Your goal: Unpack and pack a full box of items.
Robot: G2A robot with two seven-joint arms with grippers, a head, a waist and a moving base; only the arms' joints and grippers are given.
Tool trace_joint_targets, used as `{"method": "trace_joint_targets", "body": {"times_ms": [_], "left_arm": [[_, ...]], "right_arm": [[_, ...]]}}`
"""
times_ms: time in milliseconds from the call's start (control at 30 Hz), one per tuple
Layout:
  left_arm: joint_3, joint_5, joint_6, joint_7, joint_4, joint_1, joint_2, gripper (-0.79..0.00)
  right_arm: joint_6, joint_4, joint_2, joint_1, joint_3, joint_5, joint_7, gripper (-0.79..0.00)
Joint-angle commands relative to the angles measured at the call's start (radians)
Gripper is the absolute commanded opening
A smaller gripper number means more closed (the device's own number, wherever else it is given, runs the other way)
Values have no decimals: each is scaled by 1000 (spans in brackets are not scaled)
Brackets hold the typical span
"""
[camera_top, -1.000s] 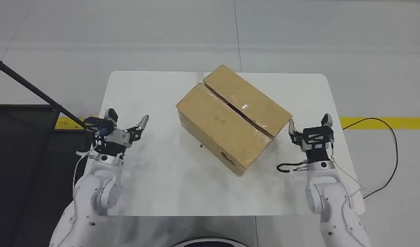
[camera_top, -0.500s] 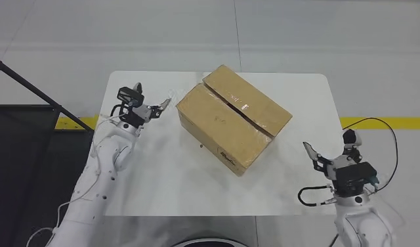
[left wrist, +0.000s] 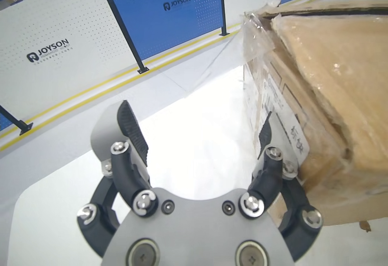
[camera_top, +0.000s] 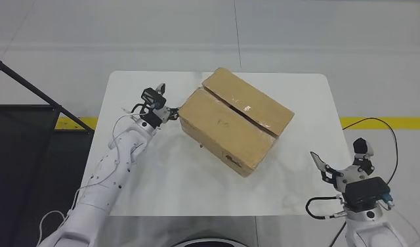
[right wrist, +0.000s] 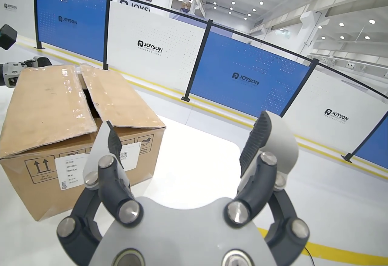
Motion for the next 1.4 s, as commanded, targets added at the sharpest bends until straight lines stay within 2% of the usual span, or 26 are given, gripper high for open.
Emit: {"method": "trace_joint_targets", "body": {"times_ms": [0, 233, 700, 1367], "left_arm": [[-3, 2, -1, 9, -13, 14, 2, 0], [-27, 12, -22, 7, -99, 88, 14, 0], [-92, 19, -34, -22, -318, 283, 39, 0], [-61, 40, -117, -52, -469, 401, 49, 0]], "right_arm": [[-5, 0, 0, 1, 0, 0, 0, 0], [-13, 0, -1, 4, -4, -6, -6, 0], [-25, -16, -4, 20, -32, -23, -2, 0], [-22, -20, -7, 41, -58, -30, -7, 0]]}}
